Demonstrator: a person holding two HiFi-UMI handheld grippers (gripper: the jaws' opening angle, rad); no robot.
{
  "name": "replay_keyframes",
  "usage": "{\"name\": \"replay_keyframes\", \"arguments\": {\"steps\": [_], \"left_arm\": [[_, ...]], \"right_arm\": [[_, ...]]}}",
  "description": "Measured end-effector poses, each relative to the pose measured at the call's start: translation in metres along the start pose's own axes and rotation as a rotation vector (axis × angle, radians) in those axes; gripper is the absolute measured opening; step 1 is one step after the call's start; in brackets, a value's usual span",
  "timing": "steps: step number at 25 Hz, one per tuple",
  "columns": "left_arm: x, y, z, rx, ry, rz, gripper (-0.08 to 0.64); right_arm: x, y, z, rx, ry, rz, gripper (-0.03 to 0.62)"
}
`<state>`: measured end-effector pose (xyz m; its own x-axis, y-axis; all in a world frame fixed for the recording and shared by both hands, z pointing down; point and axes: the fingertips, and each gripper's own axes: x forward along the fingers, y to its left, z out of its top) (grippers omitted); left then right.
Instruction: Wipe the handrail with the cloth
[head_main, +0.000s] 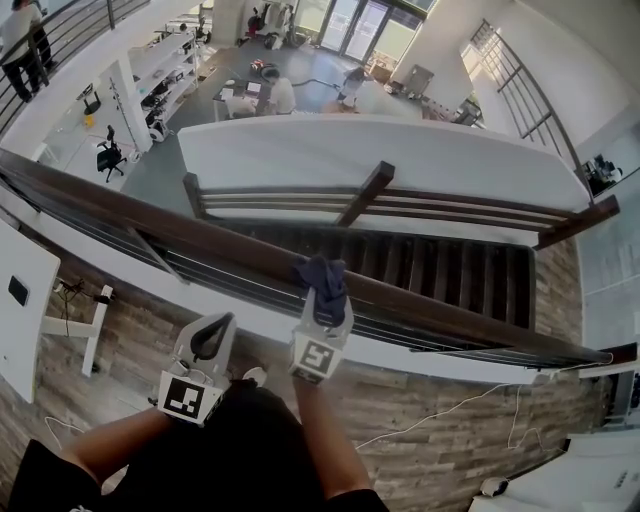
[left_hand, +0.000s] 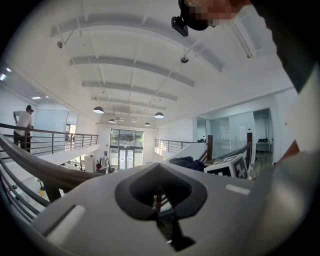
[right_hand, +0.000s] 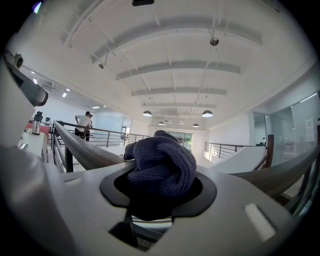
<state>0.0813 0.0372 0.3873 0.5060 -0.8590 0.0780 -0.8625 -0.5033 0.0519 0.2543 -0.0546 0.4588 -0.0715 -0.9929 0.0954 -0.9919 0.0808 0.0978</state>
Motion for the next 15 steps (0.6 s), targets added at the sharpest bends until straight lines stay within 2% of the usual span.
{"name": "replay_keyframes", "arguments": {"steps": [11,15], "left_arm": [[0.005,-0.006,-0.008,-0.007,0.035,-0.002,0.000],[0.009,-0.011,-0.002,-0.008,-0.005,-0.020,0.000]], "right_arm": [[-0.002,-0.011,-0.004,0.033,0.063,-0.012,0.175],[-0.004,-0.019,-0.006,0.020,0.070,-0.023,0.175]]}}
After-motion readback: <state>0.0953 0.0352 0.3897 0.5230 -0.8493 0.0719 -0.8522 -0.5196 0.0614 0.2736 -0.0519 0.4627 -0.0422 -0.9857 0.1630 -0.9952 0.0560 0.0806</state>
